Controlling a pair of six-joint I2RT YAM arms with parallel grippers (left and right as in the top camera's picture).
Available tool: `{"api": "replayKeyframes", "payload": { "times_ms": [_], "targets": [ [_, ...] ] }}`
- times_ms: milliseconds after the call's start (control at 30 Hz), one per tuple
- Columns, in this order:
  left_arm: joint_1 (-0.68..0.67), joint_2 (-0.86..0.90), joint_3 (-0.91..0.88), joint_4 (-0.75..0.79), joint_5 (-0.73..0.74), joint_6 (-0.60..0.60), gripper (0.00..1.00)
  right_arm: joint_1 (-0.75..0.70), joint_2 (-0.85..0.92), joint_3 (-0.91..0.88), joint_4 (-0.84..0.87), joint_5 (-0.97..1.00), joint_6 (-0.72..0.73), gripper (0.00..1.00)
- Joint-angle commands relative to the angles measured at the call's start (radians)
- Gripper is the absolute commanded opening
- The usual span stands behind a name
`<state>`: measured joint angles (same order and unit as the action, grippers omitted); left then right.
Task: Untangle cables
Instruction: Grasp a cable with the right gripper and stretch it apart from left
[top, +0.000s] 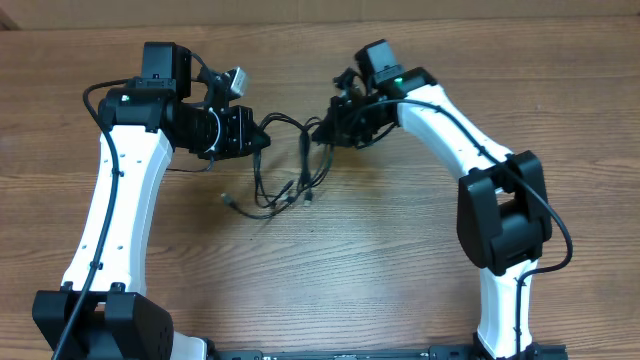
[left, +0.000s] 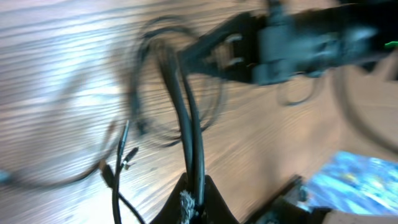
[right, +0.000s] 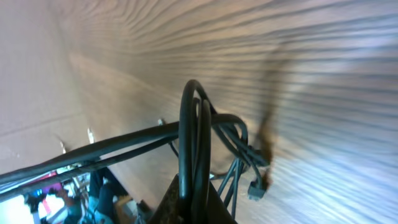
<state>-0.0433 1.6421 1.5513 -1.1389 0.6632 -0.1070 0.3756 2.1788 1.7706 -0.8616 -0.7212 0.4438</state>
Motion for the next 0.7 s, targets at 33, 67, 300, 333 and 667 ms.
{"api": "replayKeyframes", "payload": {
  "times_ms": [33, 67, 300, 333, 667],
  "targets": [
    [0.040, -0.008, 0.018, -0.013, -0.193, -0.013, 0.04, -0.086, -0.133, -0.002, -0.046, 0.026, -0.093, 0.04],
    [0.049, -0.008, 0.018, -0.010, -0.197, -0.013, 0.04, -0.100, -0.156, -0.002, -0.056, 0.026, -0.106, 0.04],
    [0.180, -0.008, 0.018, 0.022, -0.248, -0.005, 0.04, -0.206, -0.379, -0.002, -0.153, 0.093, -0.184, 0.04],
    [0.216, -0.008, 0.018, 0.025, -0.248, 0.021, 0.04, -0.208, -0.401, -0.002, -0.169, 0.128, -0.184, 0.04],
    [0.305, -0.008, 0.018, 0.011, -0.461, 0.012, 0.04, -0.209, -0.430, -0.002, -0.349, 0.706, -0.010, 0.04]
  ]
}}
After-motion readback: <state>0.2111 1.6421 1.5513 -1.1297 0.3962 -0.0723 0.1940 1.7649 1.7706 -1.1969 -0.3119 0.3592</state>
